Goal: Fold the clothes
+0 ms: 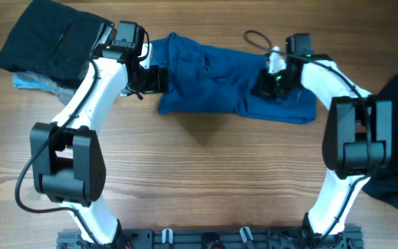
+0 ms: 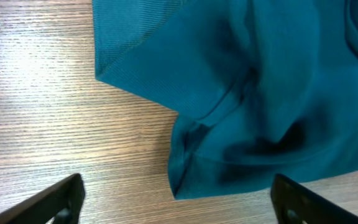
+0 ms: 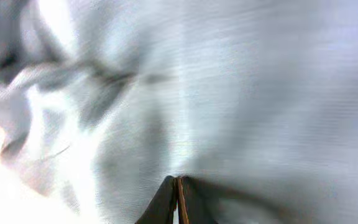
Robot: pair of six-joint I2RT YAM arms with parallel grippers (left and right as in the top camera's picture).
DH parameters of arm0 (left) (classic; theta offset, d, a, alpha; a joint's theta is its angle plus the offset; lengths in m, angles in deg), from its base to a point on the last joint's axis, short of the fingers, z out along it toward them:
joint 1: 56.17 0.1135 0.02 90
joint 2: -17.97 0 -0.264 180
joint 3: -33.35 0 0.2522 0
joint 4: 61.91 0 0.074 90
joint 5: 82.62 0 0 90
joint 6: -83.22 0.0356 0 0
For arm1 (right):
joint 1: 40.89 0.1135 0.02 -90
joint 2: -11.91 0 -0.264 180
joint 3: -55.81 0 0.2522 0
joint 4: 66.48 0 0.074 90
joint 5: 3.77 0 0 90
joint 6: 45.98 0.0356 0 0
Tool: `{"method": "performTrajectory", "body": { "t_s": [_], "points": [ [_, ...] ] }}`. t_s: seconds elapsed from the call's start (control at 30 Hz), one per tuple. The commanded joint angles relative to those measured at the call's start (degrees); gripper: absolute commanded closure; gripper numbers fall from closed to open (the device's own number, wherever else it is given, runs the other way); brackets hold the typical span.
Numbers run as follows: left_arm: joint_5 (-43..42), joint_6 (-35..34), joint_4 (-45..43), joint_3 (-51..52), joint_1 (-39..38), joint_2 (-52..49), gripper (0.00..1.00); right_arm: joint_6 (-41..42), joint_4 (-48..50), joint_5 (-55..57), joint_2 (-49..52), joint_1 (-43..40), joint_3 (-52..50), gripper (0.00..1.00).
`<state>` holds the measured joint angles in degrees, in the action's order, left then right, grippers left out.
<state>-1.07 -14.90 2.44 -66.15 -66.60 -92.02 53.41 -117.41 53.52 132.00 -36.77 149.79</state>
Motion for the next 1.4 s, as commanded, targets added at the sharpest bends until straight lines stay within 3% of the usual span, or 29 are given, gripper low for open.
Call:
{"method": "performTrajectory", "body": {
  "t_s": [0.0, 0.27, 0.37, 0.5, 0.77, 1.0, 1.07, 1.1, 1.37],
  "points": [
    [-0.98, 0.17, -0.15, -0.20, 0.50, 1.07, 0.01, -2.71, -1.29, 1.27, -5.73, -2.89, 1.20, 0.96],
    [-1.62, -0.07, -0.76, -0.20, 0.61, -1.29, 0.00, 7.69, -10.21, 21.90, -8.87, -10.78, -0.98, 0.96],
    [-5.07, -0.07, -1.73, -0.20, 0.61, -3.52, 0.00, 8.02, -8.31, 25.73, -8.83, -10.97, -5.20, 0.96],
    [-8.50, -0.07, -3.98, -0.20, 0.61, -5.33, 0.00, 14.29, -4.07, 31.89, -7.91, -12.31, -12.02, 0.96],
    [-8.70, -0.09, -9.60, -0.20, 0.61, -9.90, 0.00, 16.31, -8.09, 32.94, -7.06, -18.47, -12.90, 0.96],
    [-8.85, -0.07, -11.34, -0.20, 2.23, -12.85, 0.00, 16.28, -7.91, 34.60, -7.06, -18.93, -12.83, 0.96],
    [-12.81, -0.04, -13.55, -0.20, 2.91, -13.77, 0.00, 16.28, -7.61, 34.58, -7.06, -18.93, -12.83, 0.96],
    [-19.50, -0.04, -16.96, -0.20, 3.19, -15.91, 0.00, 16.28, -7.50, 34.40, -7.06, -18.93, -12.85, 0.96],
    [-37.20, -0.07, -27.34, -0.20, 3.13, -25.79, 0.00, 16.24, -7.50, 34.40, -7.06, -18.93, -12.85, 0.96]
  ]
}}
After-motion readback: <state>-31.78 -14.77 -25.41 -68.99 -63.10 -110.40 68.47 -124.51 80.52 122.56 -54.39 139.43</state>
